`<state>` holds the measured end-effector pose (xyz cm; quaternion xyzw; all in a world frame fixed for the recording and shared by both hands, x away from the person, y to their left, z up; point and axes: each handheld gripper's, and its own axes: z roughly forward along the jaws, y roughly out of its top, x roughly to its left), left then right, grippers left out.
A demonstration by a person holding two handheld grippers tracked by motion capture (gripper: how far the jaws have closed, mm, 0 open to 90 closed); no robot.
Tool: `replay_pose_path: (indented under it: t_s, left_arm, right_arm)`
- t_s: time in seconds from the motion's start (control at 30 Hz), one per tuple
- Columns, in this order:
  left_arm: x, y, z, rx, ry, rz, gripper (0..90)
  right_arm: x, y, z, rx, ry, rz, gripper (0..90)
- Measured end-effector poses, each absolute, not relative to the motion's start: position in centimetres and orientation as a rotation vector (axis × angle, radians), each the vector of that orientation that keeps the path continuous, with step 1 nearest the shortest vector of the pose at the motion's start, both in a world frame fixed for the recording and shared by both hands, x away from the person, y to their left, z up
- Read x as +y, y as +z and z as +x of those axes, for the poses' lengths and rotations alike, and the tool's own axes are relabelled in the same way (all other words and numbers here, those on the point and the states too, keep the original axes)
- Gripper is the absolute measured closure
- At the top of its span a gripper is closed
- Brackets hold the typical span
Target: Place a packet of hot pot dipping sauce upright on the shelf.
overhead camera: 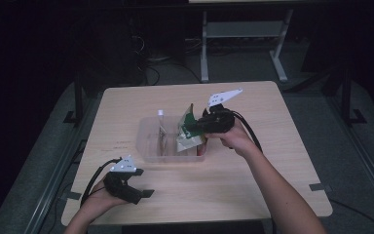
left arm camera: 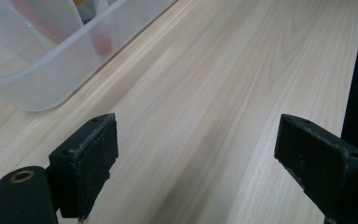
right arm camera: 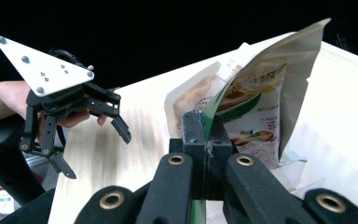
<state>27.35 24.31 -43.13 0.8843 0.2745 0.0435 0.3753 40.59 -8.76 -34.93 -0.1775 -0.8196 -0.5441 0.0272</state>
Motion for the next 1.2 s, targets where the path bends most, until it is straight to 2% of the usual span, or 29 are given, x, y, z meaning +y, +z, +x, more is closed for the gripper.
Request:
replay_pose_path:
  t_s: [0.8, 0.93, 1.2]
  left_arm:
    - [24.15, -43.41, 27.38, 0.700, 0.099, 2.277, 13.0]
    - [24.15, -43.44, 27.40, 0.701, 0.097, 2.277, 13.0]
    - [24.15, -43.44, 27.39, 0.701, 0.096, 2.279, 12.9]
  right_arm:
    - [-7.94, -35.50, 41.25, -2.589, -1.646, -0.610, 87.3]
    - [-8.12, -35.40, 41.21, -2.589, -1.662, -0.628, 81.3]
    - [-8.42, -35.02, 40.93, -2.582, -1.684, -0.624, 76.1]
